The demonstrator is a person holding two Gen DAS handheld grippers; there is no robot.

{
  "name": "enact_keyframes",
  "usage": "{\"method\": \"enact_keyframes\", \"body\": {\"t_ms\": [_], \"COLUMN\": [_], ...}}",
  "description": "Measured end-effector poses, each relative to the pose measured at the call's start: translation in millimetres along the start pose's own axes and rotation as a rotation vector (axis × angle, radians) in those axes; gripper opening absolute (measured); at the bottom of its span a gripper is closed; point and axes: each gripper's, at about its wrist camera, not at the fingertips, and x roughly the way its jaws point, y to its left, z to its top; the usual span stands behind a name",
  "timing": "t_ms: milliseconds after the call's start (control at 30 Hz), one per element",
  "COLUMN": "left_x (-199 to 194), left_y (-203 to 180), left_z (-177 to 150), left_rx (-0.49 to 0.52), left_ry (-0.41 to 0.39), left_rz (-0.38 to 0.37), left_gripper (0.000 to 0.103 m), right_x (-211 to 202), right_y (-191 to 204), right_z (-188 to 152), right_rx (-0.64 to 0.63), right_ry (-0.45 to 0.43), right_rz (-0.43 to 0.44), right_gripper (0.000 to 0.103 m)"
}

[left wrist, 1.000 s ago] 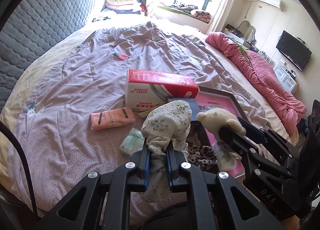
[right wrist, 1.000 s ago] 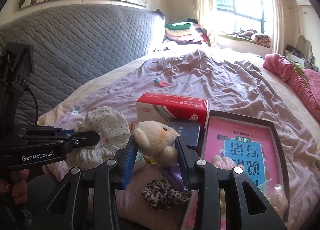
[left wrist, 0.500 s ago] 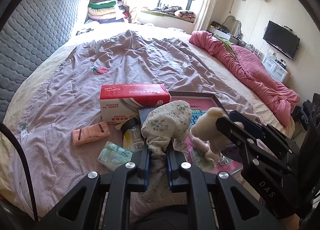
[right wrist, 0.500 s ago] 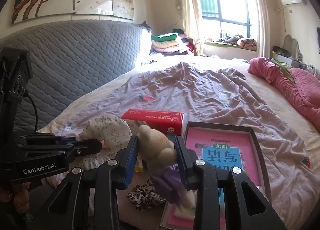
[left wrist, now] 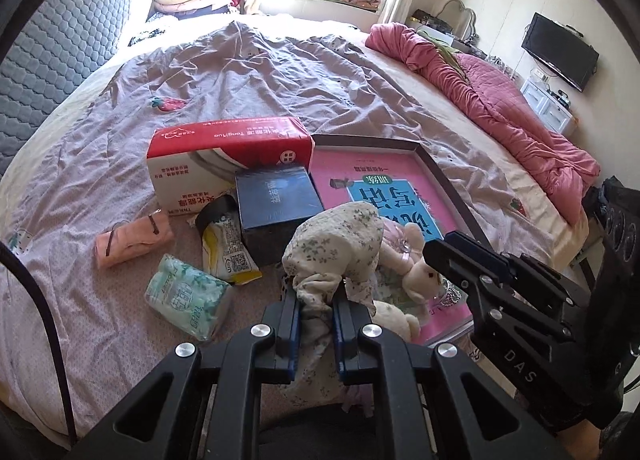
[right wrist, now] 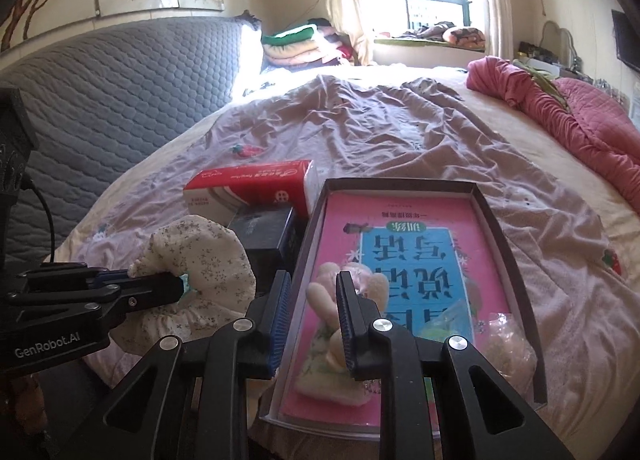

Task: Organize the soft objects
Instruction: 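Carry the scrunchie and the teddy bear over the pink book tray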

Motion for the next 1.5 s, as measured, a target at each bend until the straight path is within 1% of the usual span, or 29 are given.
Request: {"method": "enact_keyframes", "body": {"t_ms": [100, 167, 200, 233, 267, 400, 433, 533, 667, 833, 900, 933, 967, 1000, 1167, 1267, 1400, 1500], "left_x": [-2.2, -3.4, -3.0, -2.8, -2.6, -4.8, -5.0, -6.2, -7.2, -7.6, -8.5, -8.7, -8.7, -8.5, -9.7, -10.0, -16.2, -21.7], "left_y": [6.5, 10.1, 11.9, 13.7, 14.0, 15.0, 14.9, 14.8, 14.5, 14.3, 13.5, 13.4, 13.4, 13.3, 12.3, 11.4, 7.3, 1.7], "left_z": [1.2, 1.4, 1.4, 1.3, 1.0, -0.7, -0.8, -0.4, -0.5, -0.5, -0.1, 0.0, 0.0, 0.1, 0.1, 0.7, 5.2, 10.6], "left_rx": [-0.010, -0.018, -0.022, -0.028, -0.029, -0.029, -0.029, -0.030, -0.026, -0.027, -0.025, -0.025, -0.026, -0.026, -0.023, -0.023, -0.022, -0.014], "left_ry": [-0.003, -0.007, -0.006, -0.003, -0.002, -0.005, -0.006, -0.008, -0.010, -0.011, -0.012, -0.012, -0.012, -0.011, -0.008, -0.012, -0.026, -0.038], "left_rz": [0.004, 0.003, 0.004, 0.001, -0.001, -0.001, 0.000, -0.002, -0.002, -0.001, -0.001, 0.000, 0.000, -0.001, 0.002, 0.002, -0.006, -0.015], "left_gripper": [0.013, 0.013, 0.013, 0.013, 0.013, 0.013, 0.013, 0.013, 0.013, 0.013, 0.013, 0.013, 0.013, 0.013, 0.013, 0.013, 0.013, 0.013], "right_x": [-1.3, -1.6, -1.2, 0.2, 2.5, 10.7, 12.4, 17.1, 26.4, 34.8, 34.0, 33.5, 33.7, 33.4, 33.6, 29.8, 16.6, 1.5], "right_y": [3.7, 10.0, 13.2, 16.4, 19.5, 26.6, 27.0, 30.2, 34.8, 41.8, 40.7, 39.1, 37.8, 36.1, 29.8, 28.1, 22.0, 16.3], "right_z": [-4.1, -10.4, -13.3, -16.7, -19.3, -24.1, -24.5, -27.0, -30.1, -34.6, -34.8, -35.7, -35.4, -35.3, -35.1, -32.7, -24.2, -14.1], "right_rx": [0.015, 0.002, -0.009, -0.018, -0.025, -0.055, -0.057, -0.068, -0.081, -0.103, -0.089, -0.080, -0.075, -0.072, -0.045, -0.037, -0.016, 0.000], "right_ry": [0.041, 0.072, 0.086, 0.102, 0.119, 0.161, 0.168, 0.189, 0.222, 0.240, 0.222, 0.212, 0.211, 0.210, 0.204, 0.183, 0.132, 0.083], "right_rz": [0.070, 0.109, 0.127, 0.141, 0.141, 0.131, 0.137, 0.147, 0.141, 0.152, 0.163, 0.160, 0.156, 0.147, 0.168, 0.181, 0.186, 0.169], "right_gripper": [0.024, 0.028, 0.035, 0.039, 0.040, 0.054, 0.055, 0.056, 0.057, 0.058, 0.057, 0.055, 0.053, 0.046, 0.042, 0.041, 0.040, 0.040]}}
